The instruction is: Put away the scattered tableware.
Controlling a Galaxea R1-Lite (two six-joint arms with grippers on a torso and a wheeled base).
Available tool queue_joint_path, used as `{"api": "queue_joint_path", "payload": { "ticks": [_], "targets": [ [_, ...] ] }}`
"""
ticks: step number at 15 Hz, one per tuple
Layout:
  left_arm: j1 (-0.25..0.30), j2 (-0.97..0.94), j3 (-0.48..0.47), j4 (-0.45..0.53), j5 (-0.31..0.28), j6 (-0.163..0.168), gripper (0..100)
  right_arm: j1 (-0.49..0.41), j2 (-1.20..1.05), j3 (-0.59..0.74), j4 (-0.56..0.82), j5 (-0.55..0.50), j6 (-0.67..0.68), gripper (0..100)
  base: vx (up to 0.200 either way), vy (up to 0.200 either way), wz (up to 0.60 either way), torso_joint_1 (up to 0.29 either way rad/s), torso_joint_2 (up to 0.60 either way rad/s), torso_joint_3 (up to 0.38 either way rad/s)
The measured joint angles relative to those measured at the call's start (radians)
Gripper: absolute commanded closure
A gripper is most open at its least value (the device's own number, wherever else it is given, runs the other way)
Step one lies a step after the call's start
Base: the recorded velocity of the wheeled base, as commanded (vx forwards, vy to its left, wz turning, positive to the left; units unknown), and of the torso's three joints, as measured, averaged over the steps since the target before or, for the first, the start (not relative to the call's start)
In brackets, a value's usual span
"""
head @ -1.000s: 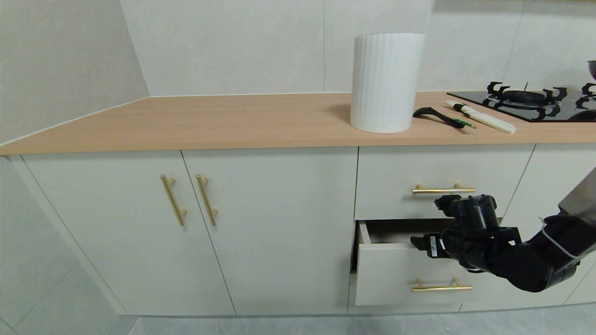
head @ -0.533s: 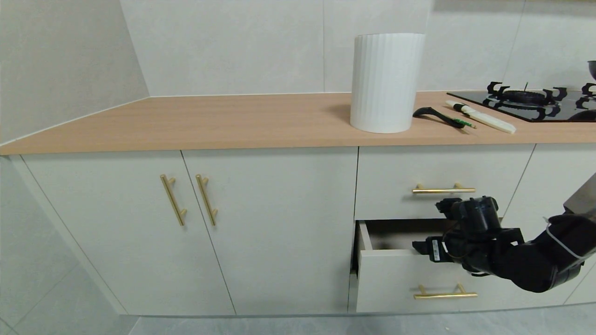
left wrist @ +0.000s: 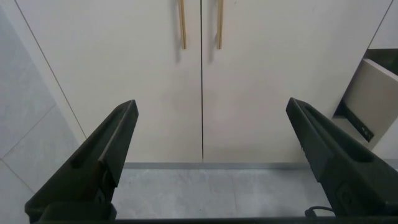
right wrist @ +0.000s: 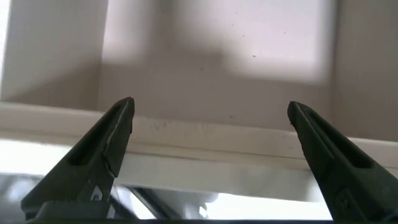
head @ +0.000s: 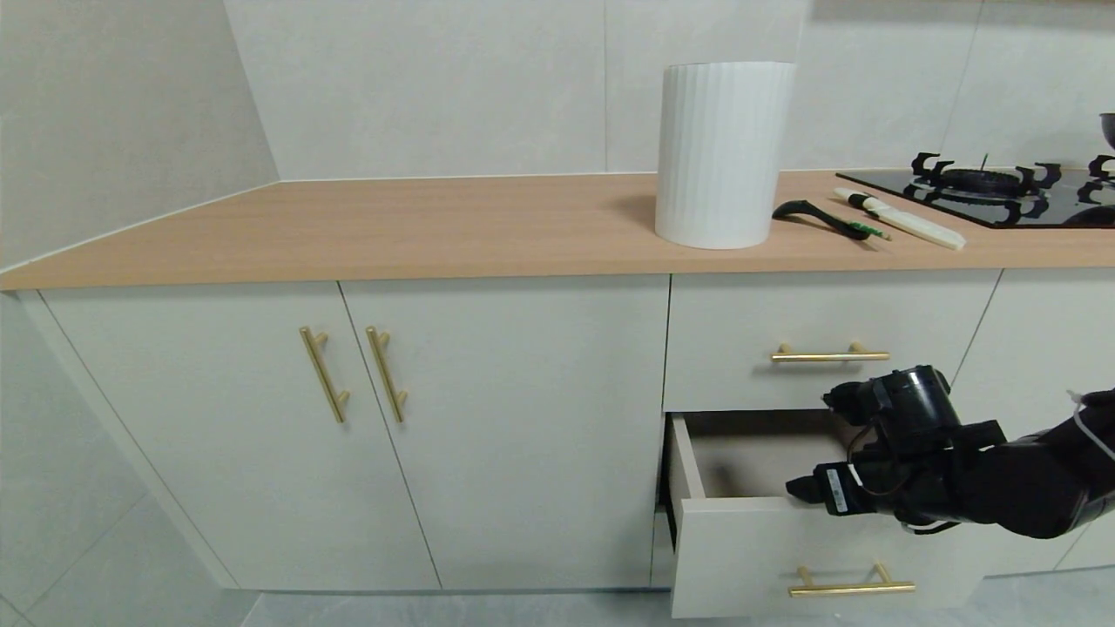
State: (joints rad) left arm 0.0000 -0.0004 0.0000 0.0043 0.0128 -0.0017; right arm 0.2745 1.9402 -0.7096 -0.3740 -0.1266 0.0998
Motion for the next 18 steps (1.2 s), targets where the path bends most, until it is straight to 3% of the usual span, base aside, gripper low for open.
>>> {"api": "queue_joint_path", "payload": {
  "ticks": [7, 12, 18],
  "targets": [
    [0.000, 0.000, 0.000, 0.000, 0.000, 0.000, 0, 0.009, -0.084, 0.008, 0.141, 0.036, -0.079, 0, 0.000, 0.000, 0.00, 0.000, 0.00, 0.000],
    [0.000, 0.000, 0.000, 0.000, 0.000, 0.000, 0, 0.011, -0.154, 0.011, 0.322, 0.036, -0.184, 0, 0.000, 0.000, 0.00, 0.000, 0.00, 0.000],
    [0.000, 0.000, 0.000, 0.000, 0.000, 0.000, 0, 0.076, -0.251, 0.011, 0.547, 0.033, -0.239, 0, 0.000, 0.000, 0.00, 0.000, 0.00, 0.000]
  ]
}}
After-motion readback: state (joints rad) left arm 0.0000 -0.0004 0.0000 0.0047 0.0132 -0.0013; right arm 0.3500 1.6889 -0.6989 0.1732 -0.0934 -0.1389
